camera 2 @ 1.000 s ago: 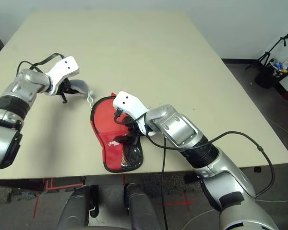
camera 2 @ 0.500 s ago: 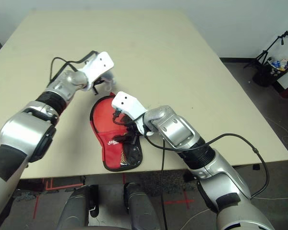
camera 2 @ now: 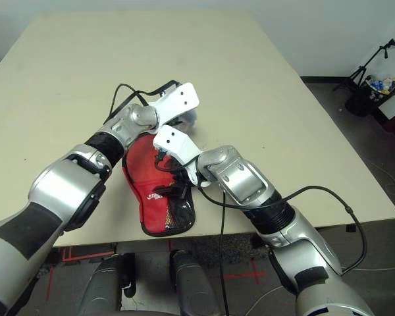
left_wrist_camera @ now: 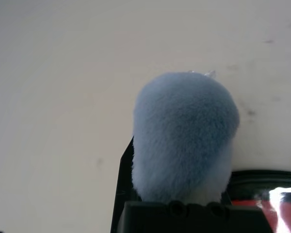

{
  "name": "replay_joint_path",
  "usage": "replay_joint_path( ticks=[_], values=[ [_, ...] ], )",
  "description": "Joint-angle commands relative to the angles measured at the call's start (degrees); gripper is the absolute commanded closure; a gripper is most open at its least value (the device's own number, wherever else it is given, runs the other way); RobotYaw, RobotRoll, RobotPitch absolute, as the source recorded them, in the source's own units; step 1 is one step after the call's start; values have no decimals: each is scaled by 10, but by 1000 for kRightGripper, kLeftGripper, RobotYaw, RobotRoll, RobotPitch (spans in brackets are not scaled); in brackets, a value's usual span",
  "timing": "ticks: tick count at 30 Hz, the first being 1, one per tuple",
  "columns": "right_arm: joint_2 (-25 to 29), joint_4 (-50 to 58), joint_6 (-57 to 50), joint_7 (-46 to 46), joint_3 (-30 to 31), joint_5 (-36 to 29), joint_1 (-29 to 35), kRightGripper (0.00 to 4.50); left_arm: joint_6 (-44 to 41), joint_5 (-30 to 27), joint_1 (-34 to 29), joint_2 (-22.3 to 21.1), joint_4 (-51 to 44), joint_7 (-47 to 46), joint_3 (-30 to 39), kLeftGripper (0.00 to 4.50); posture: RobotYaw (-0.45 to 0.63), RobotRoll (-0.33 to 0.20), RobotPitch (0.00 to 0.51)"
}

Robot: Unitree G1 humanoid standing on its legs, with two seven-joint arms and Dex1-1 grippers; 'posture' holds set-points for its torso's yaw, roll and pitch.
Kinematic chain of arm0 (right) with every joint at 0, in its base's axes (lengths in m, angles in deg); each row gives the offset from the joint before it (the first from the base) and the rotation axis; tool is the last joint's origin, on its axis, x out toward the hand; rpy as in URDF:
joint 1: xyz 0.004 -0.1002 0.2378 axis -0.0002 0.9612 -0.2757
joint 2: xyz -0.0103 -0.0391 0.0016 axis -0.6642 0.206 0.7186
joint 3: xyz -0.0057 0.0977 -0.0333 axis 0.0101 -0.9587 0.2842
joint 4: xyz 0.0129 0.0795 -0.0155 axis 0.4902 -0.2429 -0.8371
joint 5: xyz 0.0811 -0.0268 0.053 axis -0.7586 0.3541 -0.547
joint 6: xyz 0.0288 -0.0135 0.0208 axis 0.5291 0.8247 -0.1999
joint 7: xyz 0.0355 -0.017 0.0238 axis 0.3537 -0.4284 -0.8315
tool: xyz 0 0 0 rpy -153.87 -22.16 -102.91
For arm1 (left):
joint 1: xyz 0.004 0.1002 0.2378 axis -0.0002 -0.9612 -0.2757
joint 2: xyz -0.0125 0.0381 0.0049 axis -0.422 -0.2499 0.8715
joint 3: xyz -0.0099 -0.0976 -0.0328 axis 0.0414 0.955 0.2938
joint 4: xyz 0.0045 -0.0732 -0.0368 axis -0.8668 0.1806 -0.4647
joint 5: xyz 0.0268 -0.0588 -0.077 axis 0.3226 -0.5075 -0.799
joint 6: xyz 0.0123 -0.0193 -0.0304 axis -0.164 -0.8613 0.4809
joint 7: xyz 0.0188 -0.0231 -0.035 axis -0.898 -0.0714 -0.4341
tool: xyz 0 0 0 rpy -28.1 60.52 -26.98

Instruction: Store the ping-pong paddle in its case and zip it.

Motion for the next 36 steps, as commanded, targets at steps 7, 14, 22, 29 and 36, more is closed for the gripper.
replay_joint_path(
  ticks=[7,14,22,29,36],
  values=[
    [-17,-56,-10,-2,34,10,25,0,21,1,-25,13,-12,39,-4,3981,-40,0,191],
    [-21,-67,-1,-1,30,13,24,0,29,-3,-31,8,-17,54,0,3631,-31,0,179],
    [-24,-89,11,1,27,17,16,0,57,-12,-14,-8,-25,64,13,840,-11,0,167],
    [-31,-106,20,3,27,20,8,0,90,-35,9,-43,-38,60,40,39,9,0,158],
    [-37,-131,36,10,25,30,-2,0,105,-74,47,-83,-48,52,83,39,29,0,140]
  ],
)
